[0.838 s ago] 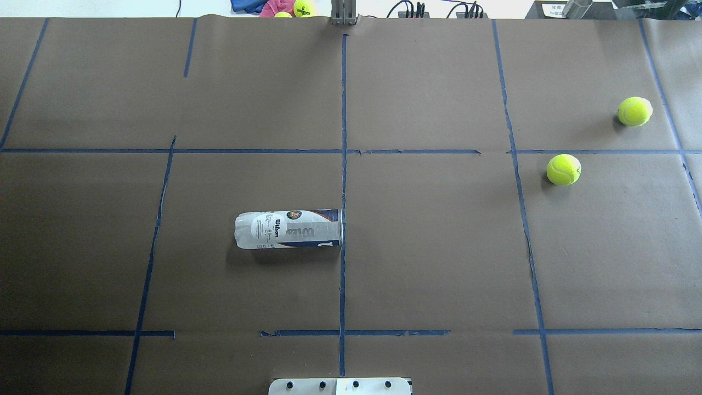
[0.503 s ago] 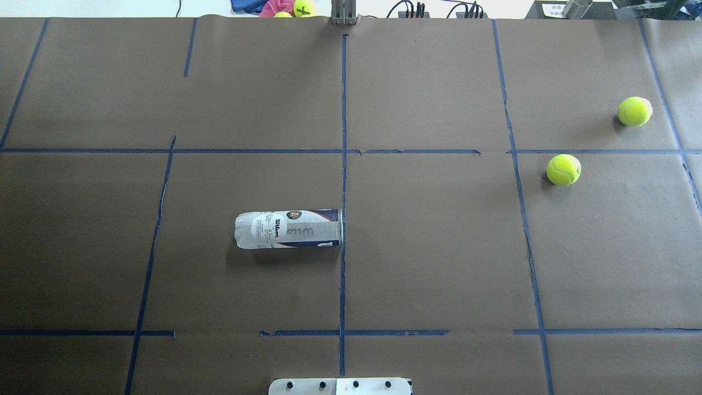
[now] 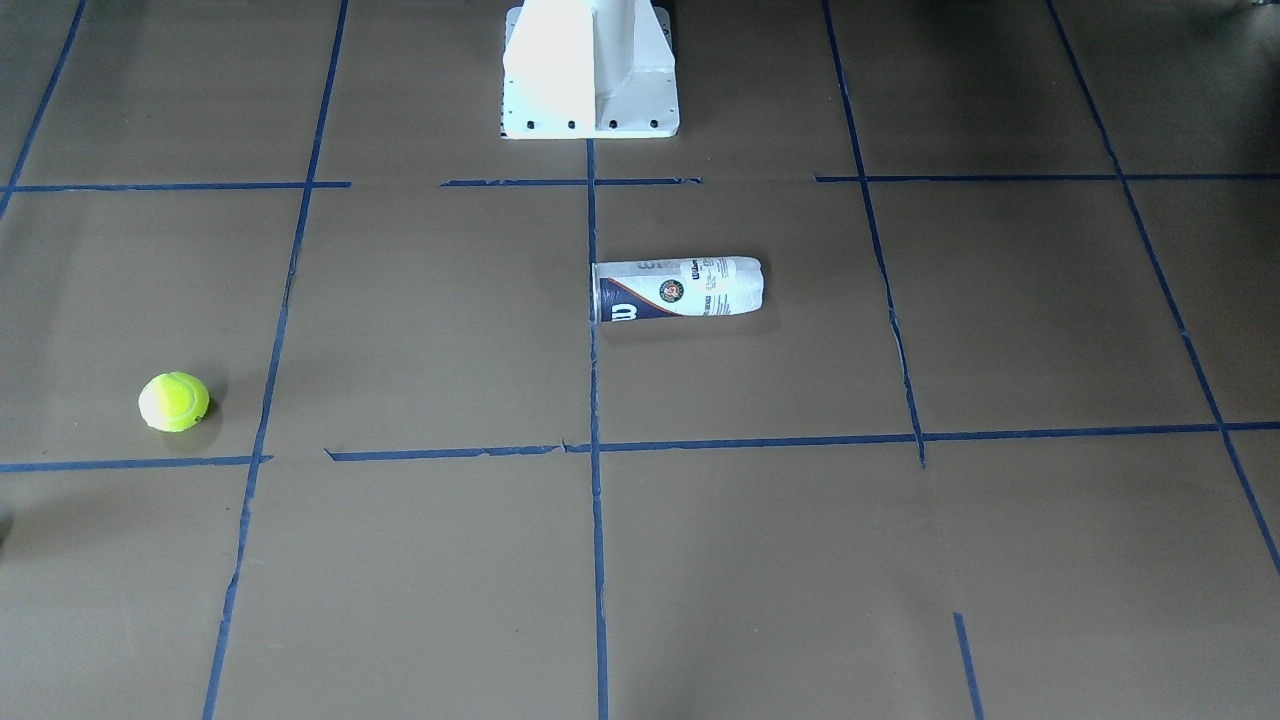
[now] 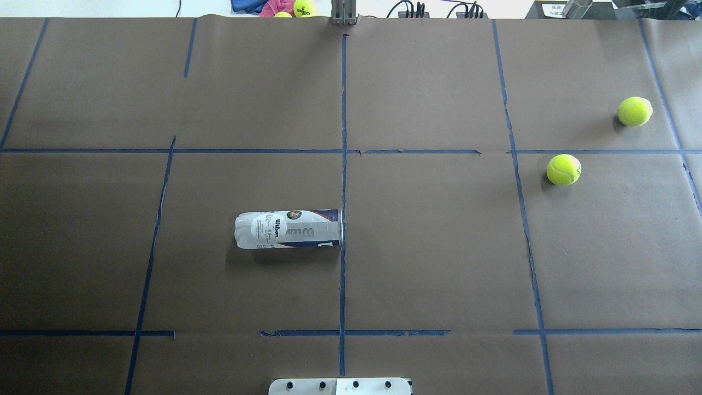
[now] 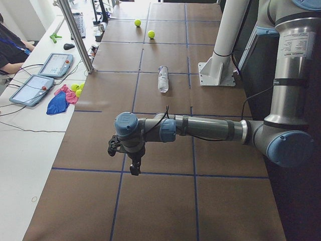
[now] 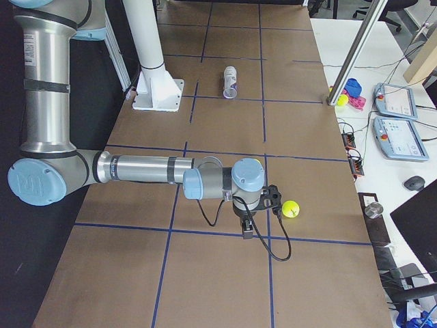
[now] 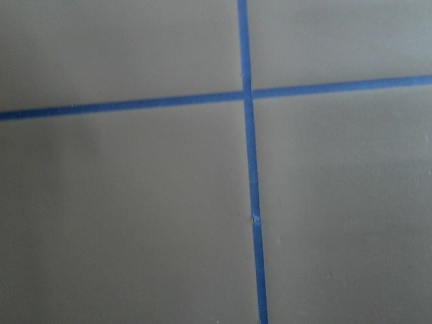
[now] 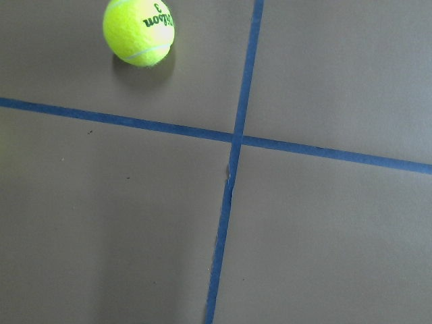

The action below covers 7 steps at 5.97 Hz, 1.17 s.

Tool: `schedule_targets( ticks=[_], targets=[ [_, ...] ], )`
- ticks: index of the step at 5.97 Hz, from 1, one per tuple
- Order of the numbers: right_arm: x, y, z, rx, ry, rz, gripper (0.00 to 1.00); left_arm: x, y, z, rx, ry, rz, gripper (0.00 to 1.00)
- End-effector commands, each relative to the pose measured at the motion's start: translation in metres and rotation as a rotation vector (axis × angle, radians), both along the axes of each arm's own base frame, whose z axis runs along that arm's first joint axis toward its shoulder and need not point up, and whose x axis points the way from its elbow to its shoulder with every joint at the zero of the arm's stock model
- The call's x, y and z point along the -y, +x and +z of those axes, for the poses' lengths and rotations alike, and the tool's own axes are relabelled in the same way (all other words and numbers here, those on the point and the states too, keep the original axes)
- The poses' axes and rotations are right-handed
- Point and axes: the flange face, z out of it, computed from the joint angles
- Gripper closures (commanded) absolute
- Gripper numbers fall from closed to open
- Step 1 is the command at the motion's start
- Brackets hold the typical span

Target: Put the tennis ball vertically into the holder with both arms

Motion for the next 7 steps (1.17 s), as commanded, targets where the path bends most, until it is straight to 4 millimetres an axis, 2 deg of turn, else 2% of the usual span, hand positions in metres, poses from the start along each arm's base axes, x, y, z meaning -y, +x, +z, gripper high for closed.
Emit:
schedule_targets(
  ticks=[1, 2, 3, 4, 5, 6, 7],
  targets=[
    [0.008, -0.004, -0.010, -0.001, 0.024, -0.008, 0.00, 0.031, 0.001, -0.034, 0.003, 0.088, 0.003, 0.00],
    [0.015, -0.004, -0.015, -0.004, 0.035, -0.010, 0.00, 0.043, 0.002, -0.062, -0.002, 0.152, 0.008, 0.00],
    [0.021, -0.007, -0.025, -0.002, 0.054, -0.013, 0.00, 0.052, 0.008, -0.082, -0.010, 0.286, 0.010, 0.00],
    [0.024, -0.008, -0.028, -0.001, 0.060, -0.015, 0.00, 0.059, 0.032, -0.098, -0.029, 0.379, 0.010, 0.00],
    [0.024, -0.008, -0.029, -0.001, 0.062, -0.015, 0.00, 0.072, 0.078, -0.130, -0.059, 0.510, 0.082, 0.00],
    [0.024, -0.008, -0.028, -0.001, 0.060, -0.015, 0.00, 0.085, 0.112, -0.175, -0.090, 0.633, 0.132, 0.00],
    [0.024, -0.008, -0.029, -0.001, 0.062, -0.015, 0.00, 0.084, 0.160, -0.217, -0.129, 0.701, 0.196, 0.00]
  ],
)
